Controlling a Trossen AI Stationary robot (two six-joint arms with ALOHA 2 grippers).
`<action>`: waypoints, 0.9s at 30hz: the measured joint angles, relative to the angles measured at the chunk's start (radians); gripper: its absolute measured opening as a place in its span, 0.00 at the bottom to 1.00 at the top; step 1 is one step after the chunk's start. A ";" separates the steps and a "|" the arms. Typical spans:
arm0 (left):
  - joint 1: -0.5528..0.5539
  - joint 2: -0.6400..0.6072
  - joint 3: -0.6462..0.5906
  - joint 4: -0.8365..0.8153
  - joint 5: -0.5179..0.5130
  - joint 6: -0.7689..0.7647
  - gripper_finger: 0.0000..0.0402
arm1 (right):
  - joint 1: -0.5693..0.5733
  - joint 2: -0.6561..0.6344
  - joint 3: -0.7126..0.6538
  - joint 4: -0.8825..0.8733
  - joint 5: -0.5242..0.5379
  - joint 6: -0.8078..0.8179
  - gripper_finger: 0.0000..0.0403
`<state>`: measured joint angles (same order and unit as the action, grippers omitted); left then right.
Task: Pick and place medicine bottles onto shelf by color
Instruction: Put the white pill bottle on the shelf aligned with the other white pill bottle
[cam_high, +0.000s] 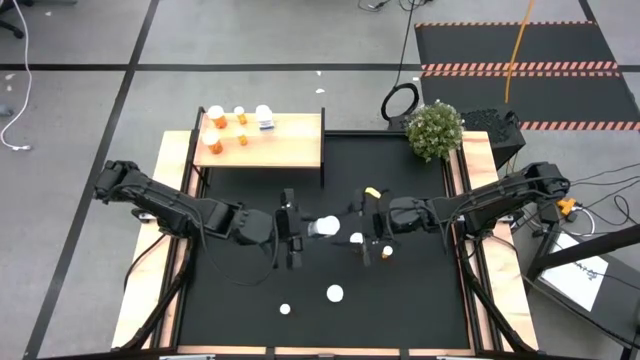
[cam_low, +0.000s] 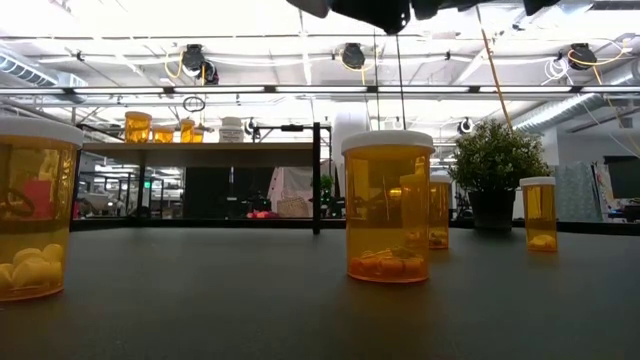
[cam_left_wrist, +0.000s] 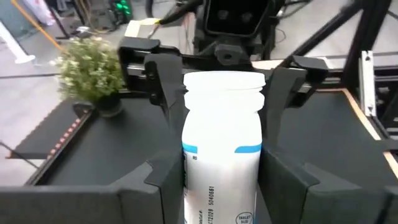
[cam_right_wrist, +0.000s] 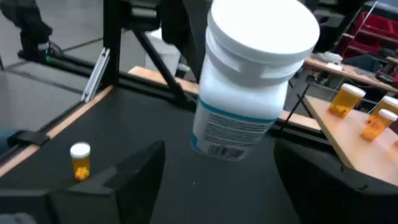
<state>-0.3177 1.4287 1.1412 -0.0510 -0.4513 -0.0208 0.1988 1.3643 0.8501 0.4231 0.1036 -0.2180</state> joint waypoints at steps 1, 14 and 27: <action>-0.003 -0.001 0.000 0.007 -0.018 0.000 0.43 | 0.000 0.001 0.000 0.013 0.000 0.005 0.76; -0.018 0.026 -0.094 0.451 -0.102 0.059 0.44 | 0.000 0.019 -0.002 0.143 -0.001 0.075 0.70; -0.006 0.025 -0.198 0.652 -0.046 0.122 0.45 | -0.004 0.019 -0.003 0.175 0.003 0.096 0.48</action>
<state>-0.3237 1.4540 0.9428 0.6006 -0.4969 0.1011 0.1949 1.3838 0.8471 0.5979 0.1065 -0.1222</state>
